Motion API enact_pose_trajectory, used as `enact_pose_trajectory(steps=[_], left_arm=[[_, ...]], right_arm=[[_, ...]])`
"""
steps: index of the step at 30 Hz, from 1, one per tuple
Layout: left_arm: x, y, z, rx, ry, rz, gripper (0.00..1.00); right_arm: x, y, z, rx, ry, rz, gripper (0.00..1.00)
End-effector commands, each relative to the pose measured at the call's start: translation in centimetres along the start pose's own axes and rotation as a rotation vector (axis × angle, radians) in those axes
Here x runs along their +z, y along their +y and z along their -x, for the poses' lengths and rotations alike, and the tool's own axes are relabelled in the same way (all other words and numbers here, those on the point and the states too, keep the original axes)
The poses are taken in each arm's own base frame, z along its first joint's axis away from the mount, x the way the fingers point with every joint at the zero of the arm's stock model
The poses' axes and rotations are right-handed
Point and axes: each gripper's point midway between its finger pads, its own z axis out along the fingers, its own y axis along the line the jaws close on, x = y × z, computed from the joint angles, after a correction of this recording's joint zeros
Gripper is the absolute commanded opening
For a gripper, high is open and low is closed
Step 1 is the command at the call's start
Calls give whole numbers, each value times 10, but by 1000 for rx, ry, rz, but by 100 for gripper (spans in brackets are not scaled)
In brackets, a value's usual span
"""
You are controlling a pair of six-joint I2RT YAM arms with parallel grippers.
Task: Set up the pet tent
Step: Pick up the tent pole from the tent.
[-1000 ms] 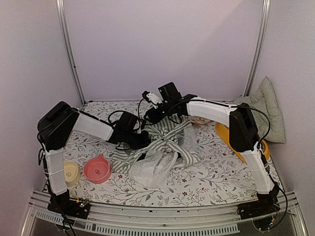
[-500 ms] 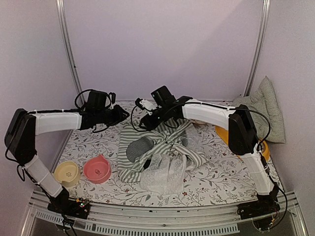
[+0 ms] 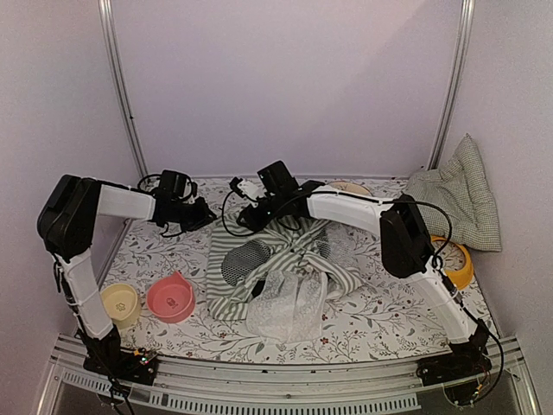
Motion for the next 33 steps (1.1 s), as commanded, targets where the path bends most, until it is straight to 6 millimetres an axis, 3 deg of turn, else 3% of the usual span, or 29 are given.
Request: enact_pose_trajectory(steps=[1, 4, 15, 21, 22, 33], left_arm=[[3, -14, 12, 20, -13, -58, 18], [7, -14, 12, 15, -7, -61, 18], [11, -19, 19, 39, -9, -65, 18], [13, -18, 15, 49, 7, -58, 17], [23, -9, 7, 39, 31, -42, 17], [28, -12, -2, 47, 52, -49, 16]], right_arm=[[12, -2, 22, -28, -119, -8, 42], [18, -6, 28, -29, -157, -23, 38], [26, -2, 17, -19, -129, 7, 15], [26, 3, 13, -29, -115, 34, 24], [27, 3, 12, -29, -113, 36, 25], [40, -2, -6, -32, -84, 11, 22]])
